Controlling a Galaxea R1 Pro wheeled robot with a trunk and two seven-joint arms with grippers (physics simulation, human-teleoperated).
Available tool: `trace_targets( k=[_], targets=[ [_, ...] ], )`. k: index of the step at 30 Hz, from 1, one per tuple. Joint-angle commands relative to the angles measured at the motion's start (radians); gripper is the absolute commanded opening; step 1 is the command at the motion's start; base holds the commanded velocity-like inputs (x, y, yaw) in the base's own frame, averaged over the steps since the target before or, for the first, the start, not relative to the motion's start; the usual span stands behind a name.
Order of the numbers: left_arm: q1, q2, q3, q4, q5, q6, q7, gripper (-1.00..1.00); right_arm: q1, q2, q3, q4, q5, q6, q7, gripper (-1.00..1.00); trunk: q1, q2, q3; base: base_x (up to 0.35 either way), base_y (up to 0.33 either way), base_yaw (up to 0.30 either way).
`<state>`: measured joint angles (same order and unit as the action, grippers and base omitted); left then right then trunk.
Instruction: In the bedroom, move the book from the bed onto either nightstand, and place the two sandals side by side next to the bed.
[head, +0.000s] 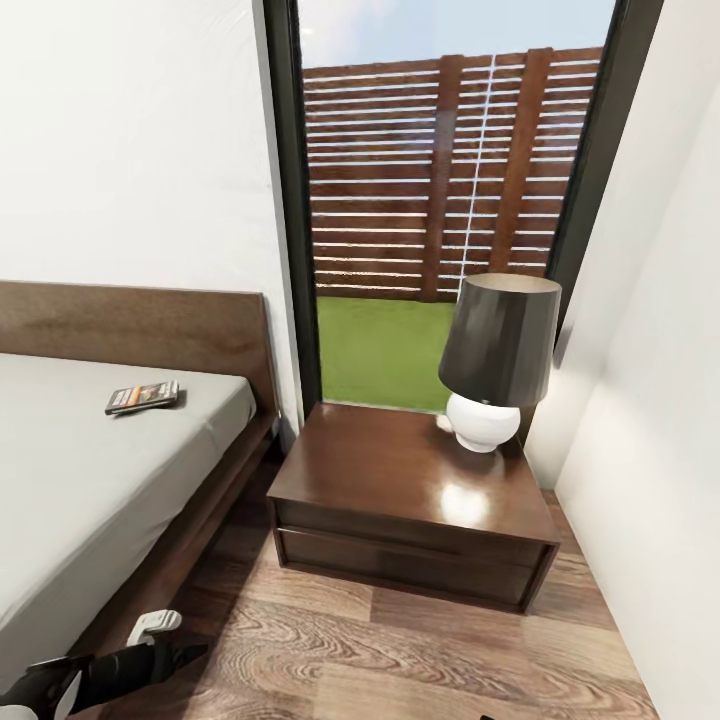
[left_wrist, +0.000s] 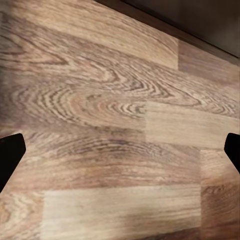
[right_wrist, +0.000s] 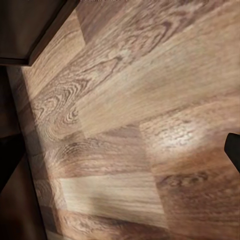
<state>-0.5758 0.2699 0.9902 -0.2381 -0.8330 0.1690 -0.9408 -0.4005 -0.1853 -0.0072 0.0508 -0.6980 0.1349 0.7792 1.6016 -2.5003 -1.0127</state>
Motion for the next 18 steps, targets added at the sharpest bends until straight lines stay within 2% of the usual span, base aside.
trace_targets(
  k=[1,10,12,15,18],
  targets=[
    [-0.001,-0.001,0.008,-0.001,-0.005,0.01,-0.005,1.0,-0.001,0.0,0.0,0.003,-0.01,0.009,0.005,1.0,0.0,0.0,-0.001,0.0,0.0,0.0],
    [0.05,-0.052,-0.048,0.05,-0.058,-0.028,0.045,1.0,-0.053,0.051,0.049,-0.006,-0.06,0.06,-0.045,1.0,0.0,0.0,-0.001,0.0,0.0,0.0],
    [0.062,-0.063,-0.038,0.061,-0.047,-0.017,0.057,1.0,-0.06,0.062,0.06,-0.003,-0.072,0.06,-0.056,1.0,0.0,0.0,-0.001,0.0,0.0,0.0],
    [0.079,-0.047,-0.022,0.044,-0.031,0.0,0.051,1.0,-0.043,0.077,0.046,-0.001,-0.053,0.043,-0.062,1.0,0.0,0.0,-0.001,0.0,0.0,0.0],
    [0.096,-0.04,-0.006,0.034,-0.015,0.016,0.034,1.0,-0.026,0.071,0.03,0.0,-0.036,0.026,-0.045,1.0,0.0,0.0,-0.001,0.0,0.0,0.0]
  ],
)
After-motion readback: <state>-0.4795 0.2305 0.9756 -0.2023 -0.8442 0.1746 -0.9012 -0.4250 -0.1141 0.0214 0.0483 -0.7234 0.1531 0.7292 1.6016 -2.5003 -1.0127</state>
